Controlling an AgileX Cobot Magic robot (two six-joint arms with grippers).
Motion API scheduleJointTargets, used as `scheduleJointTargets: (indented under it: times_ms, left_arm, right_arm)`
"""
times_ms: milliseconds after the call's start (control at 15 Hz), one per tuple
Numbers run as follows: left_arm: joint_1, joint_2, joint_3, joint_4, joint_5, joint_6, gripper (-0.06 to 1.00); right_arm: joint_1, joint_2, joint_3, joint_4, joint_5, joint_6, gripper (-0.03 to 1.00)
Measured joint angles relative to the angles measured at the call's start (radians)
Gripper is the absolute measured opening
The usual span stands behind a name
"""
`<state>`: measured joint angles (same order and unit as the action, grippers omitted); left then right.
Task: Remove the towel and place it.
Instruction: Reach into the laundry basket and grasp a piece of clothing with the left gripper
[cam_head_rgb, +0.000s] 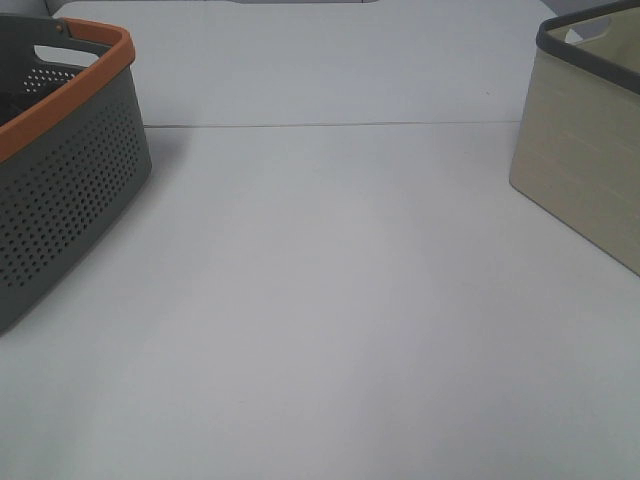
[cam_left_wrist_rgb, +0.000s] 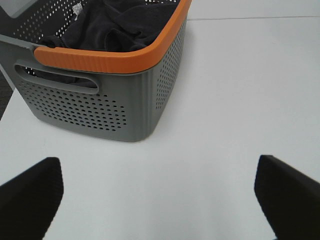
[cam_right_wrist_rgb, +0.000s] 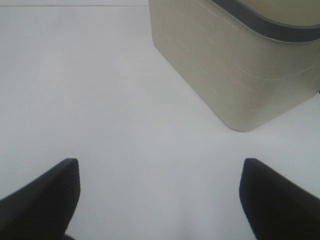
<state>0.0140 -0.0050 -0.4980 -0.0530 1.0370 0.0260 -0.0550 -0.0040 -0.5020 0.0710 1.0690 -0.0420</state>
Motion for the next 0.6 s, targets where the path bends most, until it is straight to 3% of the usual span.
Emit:
scheduleJointTargets:
  times_ms: [600]
  left_arm:
    - [0.000,0.000,0.000,0.000,0.000,0.003,0.98]
  right_arm:
    - [0.000,0.000,0.000,0.000,0.000,0.000,0.78]
